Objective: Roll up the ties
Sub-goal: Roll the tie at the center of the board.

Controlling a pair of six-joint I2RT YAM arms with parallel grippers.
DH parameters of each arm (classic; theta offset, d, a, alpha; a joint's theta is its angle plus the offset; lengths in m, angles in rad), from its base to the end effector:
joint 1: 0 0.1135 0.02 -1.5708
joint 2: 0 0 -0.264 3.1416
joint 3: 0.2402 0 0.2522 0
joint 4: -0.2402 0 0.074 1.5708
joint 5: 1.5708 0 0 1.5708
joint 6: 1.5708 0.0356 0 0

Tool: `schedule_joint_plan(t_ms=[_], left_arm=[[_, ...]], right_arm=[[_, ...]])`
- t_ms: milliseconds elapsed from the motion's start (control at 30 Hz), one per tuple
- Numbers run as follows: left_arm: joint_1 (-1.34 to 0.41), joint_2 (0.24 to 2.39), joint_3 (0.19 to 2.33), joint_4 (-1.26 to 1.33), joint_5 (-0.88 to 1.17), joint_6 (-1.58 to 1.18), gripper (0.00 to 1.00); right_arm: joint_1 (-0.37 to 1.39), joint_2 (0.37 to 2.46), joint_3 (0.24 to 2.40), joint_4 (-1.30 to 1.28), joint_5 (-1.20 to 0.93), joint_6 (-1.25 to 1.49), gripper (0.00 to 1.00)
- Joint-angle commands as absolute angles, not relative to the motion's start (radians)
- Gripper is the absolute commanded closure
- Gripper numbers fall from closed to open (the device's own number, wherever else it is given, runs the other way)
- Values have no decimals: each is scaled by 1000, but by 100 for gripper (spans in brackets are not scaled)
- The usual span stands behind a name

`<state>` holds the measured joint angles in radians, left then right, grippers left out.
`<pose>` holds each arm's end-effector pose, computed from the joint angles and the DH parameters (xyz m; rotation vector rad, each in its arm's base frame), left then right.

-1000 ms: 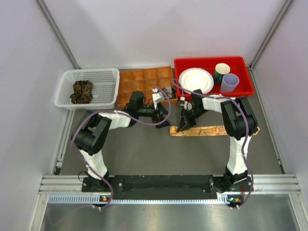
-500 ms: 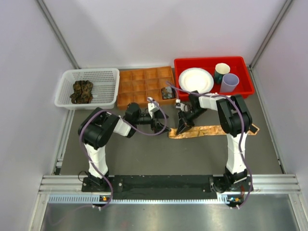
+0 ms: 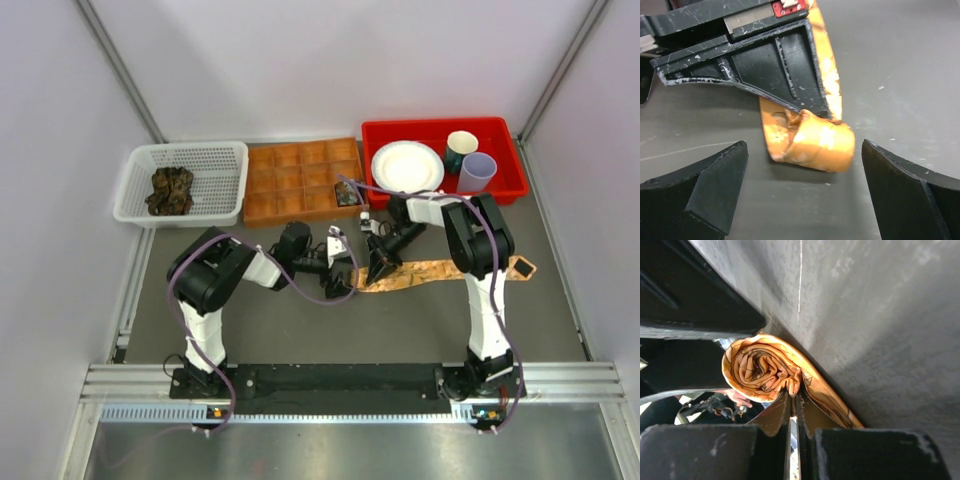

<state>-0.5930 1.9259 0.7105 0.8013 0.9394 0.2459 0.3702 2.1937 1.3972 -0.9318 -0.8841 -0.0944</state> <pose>0.2661 -0.2140 0.1140 1.3319 1.4603 -1.1495 0.3378 0.1606 0.0994 0.5078 -2.5717 -1.1996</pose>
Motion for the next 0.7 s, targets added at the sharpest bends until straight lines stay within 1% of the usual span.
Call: schedule_joint_plan(t_ms=[0, 100, 200, 233, 300, 433, 533, 633, 667], left_arm=[[-601, 1901, 804, 572, 858, 447, 1], [-607, 1910, 828, 512, 879, 486, 1], [-633, 1879, 842, 474, 842, 518, 1], [-641, 1864, 874, 372, 835, 547, 1], [-667, 1852, 905, 261, 808, 659, 2], [-689, 1845, 1004, 10, 739, 778, 5], [-687, 1844, 1026, -67, 744, 870, 9], [-687, 1845, 1041, -103, 765, 903, 24], [-687, 1847, 1046, -118, 773, 905, 39]], right_arm=[[367, 2232, 1434, -884, -770, -141, 100], [367, 2241, 1448, -897, -772, -141, 100], [368, 2244, 1453, -907, -773, -141, 100], [367, 2244, 1454, -908, -773, -138, 100], [365, 2243, 1453, -908, -775, -133, 100], [368, 2244, 1454, -896, -779, -114, 100], [368, 2246, 1460, -891, -778, -103, 100], [367, 2241, 1462, -890, -778, -101, 100], [368, 2240, 1462, -891, -776, -101, 100]])
